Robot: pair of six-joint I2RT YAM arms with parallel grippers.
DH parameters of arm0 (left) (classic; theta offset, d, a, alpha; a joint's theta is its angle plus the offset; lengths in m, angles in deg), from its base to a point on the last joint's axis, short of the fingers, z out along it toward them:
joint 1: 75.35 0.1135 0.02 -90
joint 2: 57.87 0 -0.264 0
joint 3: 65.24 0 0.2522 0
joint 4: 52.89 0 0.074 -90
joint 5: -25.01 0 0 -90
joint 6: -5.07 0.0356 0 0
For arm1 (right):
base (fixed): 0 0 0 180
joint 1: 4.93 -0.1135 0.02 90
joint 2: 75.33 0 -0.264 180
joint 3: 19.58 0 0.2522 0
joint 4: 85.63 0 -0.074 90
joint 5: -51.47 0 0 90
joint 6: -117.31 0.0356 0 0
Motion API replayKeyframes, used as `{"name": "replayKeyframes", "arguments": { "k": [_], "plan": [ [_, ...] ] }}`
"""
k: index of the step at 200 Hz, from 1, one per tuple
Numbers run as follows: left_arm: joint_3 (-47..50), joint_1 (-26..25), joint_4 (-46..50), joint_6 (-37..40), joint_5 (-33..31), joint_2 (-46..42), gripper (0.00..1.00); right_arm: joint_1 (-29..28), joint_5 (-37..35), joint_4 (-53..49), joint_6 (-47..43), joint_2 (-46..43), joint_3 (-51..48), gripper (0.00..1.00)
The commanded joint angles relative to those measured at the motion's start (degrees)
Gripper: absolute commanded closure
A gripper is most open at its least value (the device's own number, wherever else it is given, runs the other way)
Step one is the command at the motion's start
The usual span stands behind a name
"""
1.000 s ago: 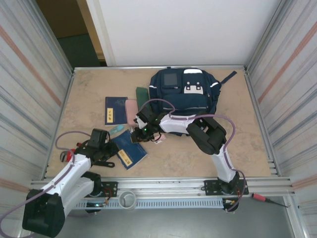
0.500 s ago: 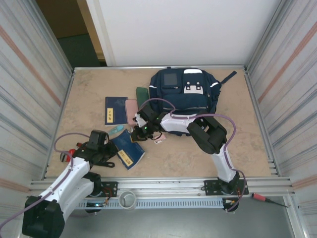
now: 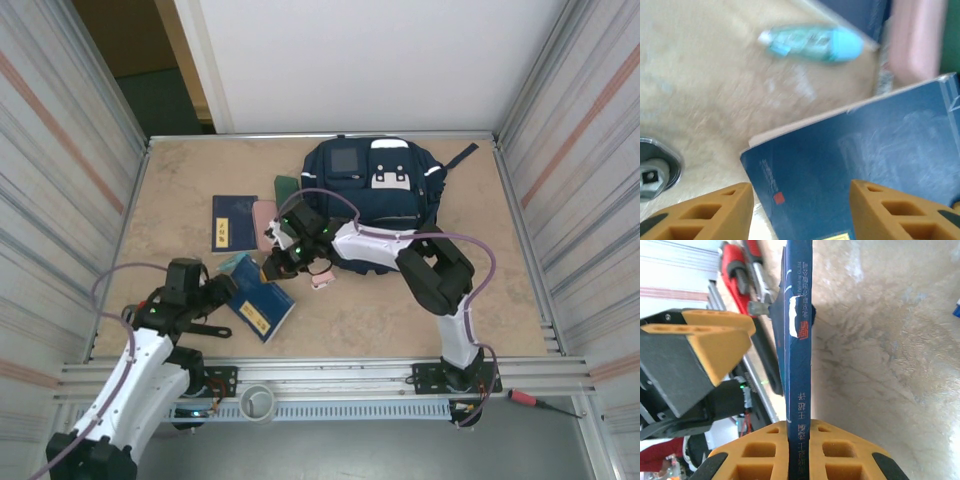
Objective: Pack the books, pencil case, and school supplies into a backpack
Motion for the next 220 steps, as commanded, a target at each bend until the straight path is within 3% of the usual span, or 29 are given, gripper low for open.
{"name": "replayKeyframes", "arguments": {
  "k": [1, 37, 66, 97, 136, 171, 220],
  "plan": [
    [-5.63, 0.23, 0.21, 4.69, -0.41, -1.98, 0.41, 2.79, 3.33, -2.61, -3.42, -7.51, 0.18, 1.0],
    [-12.68, -1.79, -6.7, 13.28, 3.74, 0.51, 0.33, 11.25, 3.52, -4.58, -3.7, -19.87, -3.73, 1.0],
    [-18.05, -11.96, -15.28, 22.63, -1.52, 7.31, 0.25, 23.68, 3.03, -5.77, -1.3, -31.4, -8.33, 1.0],
    [-27.49, -23.61, -21.21, 38.56, -7.02, 23.67, 0.19, 38.2, 3.01, -7.26, 2.63, -40.97, -12.14, 1.0],
    [-41.59, -27.23, -21.54, 55.82, -1.22, 46.14, 0.18, 55.76, -1.68, -12.73, 3.32, -50.01, -17.07, 1.0],
    [-54.6, -27.41, -16.79, 65.15, 8.19, 62.35, 0.18, 59.26, -9.32, -20.27, -1.92, -52.93, -18.07, 1.0],
    [-68.86, -28.74, -8.52, 74.54, 15.2, 77.99, 0.16, 63.52, -10.87, -24.35, -4.78, -52.97, -18.43, 1.0]
  ]
}}
